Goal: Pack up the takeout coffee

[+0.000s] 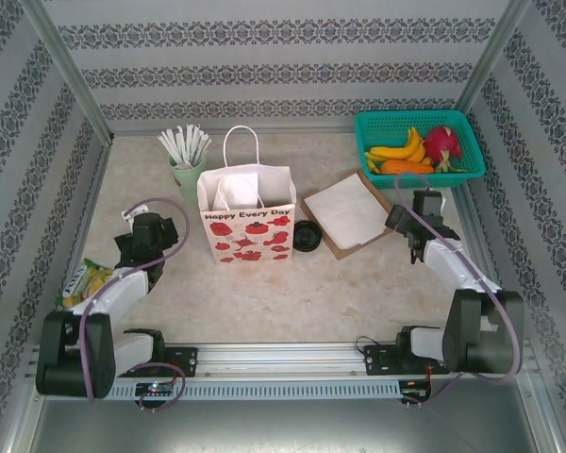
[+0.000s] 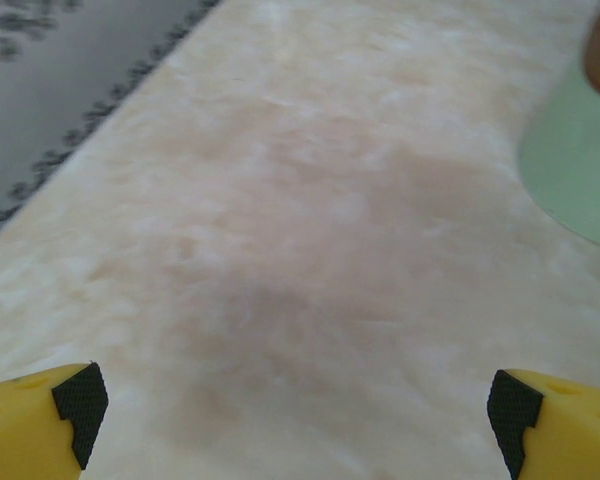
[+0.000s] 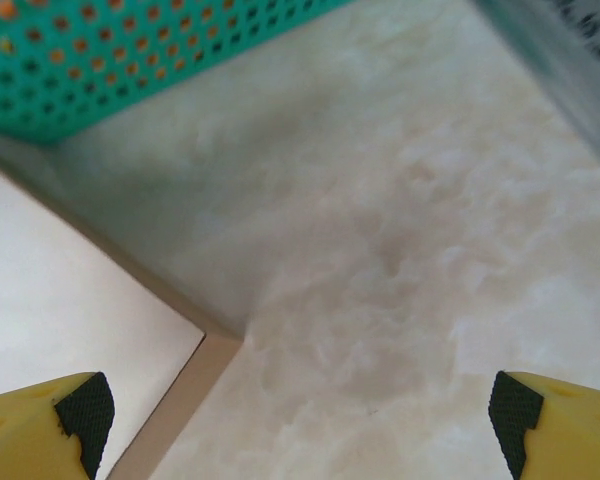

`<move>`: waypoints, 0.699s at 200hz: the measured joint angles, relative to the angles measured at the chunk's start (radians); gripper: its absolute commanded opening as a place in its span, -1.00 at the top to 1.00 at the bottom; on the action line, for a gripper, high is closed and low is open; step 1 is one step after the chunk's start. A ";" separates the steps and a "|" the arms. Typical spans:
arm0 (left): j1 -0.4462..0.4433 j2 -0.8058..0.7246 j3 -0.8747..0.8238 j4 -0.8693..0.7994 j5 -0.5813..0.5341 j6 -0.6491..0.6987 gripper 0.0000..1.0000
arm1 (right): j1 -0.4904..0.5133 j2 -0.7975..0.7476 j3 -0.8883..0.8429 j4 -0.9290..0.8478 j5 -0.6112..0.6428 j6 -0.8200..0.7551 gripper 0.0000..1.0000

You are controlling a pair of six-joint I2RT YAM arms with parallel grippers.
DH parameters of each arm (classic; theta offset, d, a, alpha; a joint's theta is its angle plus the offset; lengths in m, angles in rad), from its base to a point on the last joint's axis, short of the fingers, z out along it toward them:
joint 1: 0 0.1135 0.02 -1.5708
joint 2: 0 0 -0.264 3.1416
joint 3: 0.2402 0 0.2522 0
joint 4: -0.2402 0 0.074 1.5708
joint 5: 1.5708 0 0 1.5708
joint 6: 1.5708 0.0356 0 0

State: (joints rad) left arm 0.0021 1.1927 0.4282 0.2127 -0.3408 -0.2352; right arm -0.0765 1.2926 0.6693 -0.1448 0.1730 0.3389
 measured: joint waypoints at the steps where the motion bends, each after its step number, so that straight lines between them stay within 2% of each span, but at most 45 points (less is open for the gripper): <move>1: 0.000 0.007 0.000 0.010 0.005 0.005 -0.99 | 0.000 0.002 -0.001 0.002 -0.001 -0.001 -0.96; 53: 0.000 0.180 -0.022 0.312 0.212 0.151 -0.99 | 0.000 0.035 -0.040 0.159 -0.029 -0.075 -0.96; 89: 0.000 0.285 -0.044 0.525 0.311 0.190 -0.99 | 0.000 0.035 -0.102 0.276 -0.029 -0.127 -0.96; 98: 0.000 0.330 -0.056 0.586 0.320 0.195 -0.99 | 0.000 0.035 -0.116 0.299 -0.029 -0.137 -0.96; 111: 0.000 0.361 -0.062 0.588 0.312 0.195 -0.99 | 0.000 0.035 -0.135 0.341 -0.033 -0.150 -0.96; 140: -0.011 0.367 -0.059 0.604 0.234 0.194 -0.99 | 0.000 0.037 -0.170 0.459 -0.045 -0.180 -0.96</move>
State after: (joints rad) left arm -0.0086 1.5597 0.3691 0.8165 -0.1070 -0.0410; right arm -0.0761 1.3300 0.4992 0.3138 0.1284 0.1585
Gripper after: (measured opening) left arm 0.994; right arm 0.980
